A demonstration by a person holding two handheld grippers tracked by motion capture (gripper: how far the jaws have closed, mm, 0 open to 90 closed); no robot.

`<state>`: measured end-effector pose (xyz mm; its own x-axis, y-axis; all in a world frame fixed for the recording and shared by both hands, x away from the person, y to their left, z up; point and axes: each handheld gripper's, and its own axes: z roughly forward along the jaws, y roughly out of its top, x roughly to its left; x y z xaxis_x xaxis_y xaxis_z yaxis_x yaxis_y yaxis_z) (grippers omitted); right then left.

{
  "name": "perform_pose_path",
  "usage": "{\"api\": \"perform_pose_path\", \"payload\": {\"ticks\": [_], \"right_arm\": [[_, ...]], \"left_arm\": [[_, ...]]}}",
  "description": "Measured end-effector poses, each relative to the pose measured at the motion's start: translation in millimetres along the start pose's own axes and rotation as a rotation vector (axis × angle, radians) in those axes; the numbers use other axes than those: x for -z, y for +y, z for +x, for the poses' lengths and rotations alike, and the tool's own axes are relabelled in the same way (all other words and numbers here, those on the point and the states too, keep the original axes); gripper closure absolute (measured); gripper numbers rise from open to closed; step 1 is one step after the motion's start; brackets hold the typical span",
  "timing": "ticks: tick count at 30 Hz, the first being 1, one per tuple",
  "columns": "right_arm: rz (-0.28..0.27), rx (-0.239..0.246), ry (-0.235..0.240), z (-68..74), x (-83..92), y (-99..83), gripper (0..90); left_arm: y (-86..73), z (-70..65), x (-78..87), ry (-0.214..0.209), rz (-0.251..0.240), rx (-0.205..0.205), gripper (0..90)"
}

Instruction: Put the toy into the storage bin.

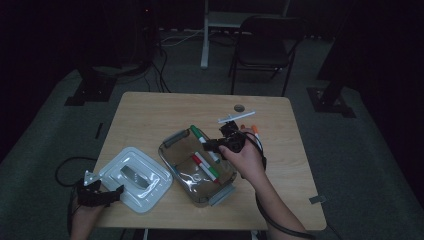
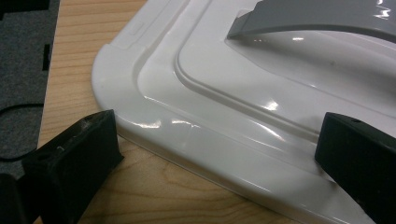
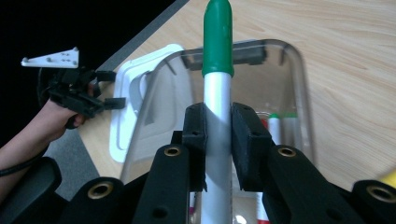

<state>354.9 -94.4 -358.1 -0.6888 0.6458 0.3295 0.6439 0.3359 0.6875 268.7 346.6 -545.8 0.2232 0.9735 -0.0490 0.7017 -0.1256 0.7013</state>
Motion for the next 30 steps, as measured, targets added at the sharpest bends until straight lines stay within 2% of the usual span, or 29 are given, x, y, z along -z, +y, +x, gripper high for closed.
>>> {"api": "perform_pose_path", "payload": {"ticks": [4, 8, 10, 20, 30], "right_arm": [[0.038, 0.022, 0.013, 10.9, -13.3, 1.6, 76.6], [0.064, 0.023, 0.022, 15.9, -24.2, 0.3, 76.6], [0.101, 0.028, 0.031, 20.5, -39.2, -1.5, 76.6], [0.19, 0.013, 0.038, 24.8, -78.6, -8.2, 76.6], [0.278, 0.008, 0.033, 26.6, -109.7, -11.4, 76.6]], "left_arm": [[0.0, 0.0, 0.0, 0.0, 0.0, 0.0, 0.5], [0.0, 0.0, 0.0, 0.0, -0.001, 0.0, 0.5], [-0.1, 0.0, -0.1, 0.0, -0.002, 0.0, 0.5], [-0.1, 0.0, -0.1, 0.0, -0.002, 0.0, 0.5], [-0.1, -0.2, -0.1, 0.0, -0.002, 0.002, 0.5]]}}
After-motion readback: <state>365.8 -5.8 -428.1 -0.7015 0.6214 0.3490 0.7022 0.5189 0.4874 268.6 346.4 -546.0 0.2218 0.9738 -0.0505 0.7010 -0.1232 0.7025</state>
